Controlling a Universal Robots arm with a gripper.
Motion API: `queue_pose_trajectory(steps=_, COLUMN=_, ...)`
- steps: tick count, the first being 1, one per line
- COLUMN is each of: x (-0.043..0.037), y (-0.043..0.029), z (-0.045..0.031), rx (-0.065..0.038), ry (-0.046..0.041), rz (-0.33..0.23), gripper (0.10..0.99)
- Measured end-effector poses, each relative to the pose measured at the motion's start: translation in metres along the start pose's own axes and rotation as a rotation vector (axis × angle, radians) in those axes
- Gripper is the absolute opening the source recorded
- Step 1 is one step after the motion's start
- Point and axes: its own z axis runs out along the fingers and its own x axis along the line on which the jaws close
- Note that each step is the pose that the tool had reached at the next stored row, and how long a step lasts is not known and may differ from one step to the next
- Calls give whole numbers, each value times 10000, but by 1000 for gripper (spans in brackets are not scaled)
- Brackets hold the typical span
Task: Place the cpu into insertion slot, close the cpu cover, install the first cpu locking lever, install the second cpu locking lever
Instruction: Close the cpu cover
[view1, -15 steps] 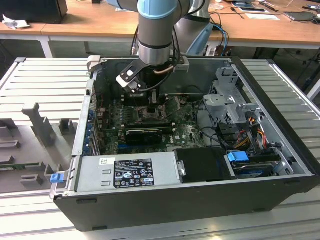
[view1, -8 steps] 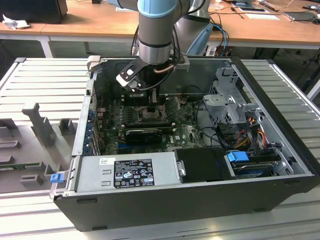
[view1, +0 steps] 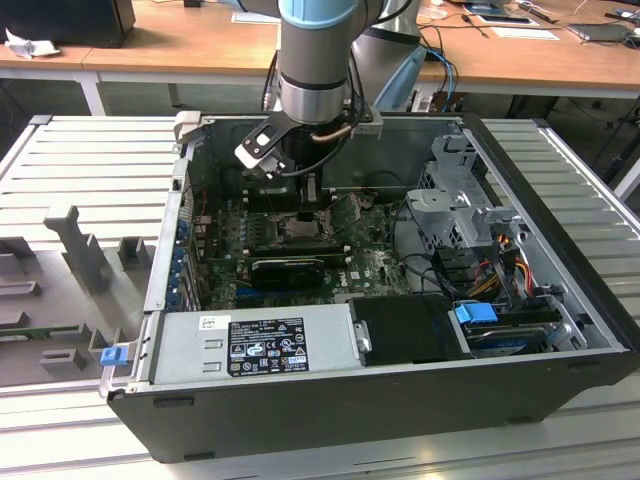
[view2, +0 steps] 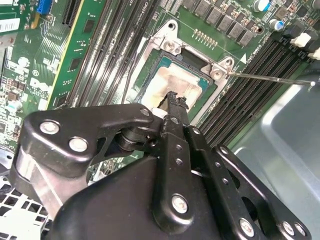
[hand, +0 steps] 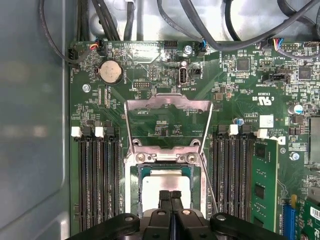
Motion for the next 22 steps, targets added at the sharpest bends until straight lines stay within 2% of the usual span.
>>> queue_pose_trajectory(steps=15, x=2, y=1, z=-110, rx=-1, ry=-1, rz=1, gripper=106)
queue_pose_trajectory(steps=18, x=2, y=1, z=-155, rx=-1, ry=-1, rz=1, gripper=106)
queue_pose_trajectory(steps=22, x=5, y=4, z=-157, rx=0, ry=-16, rz=0, gripper=106)
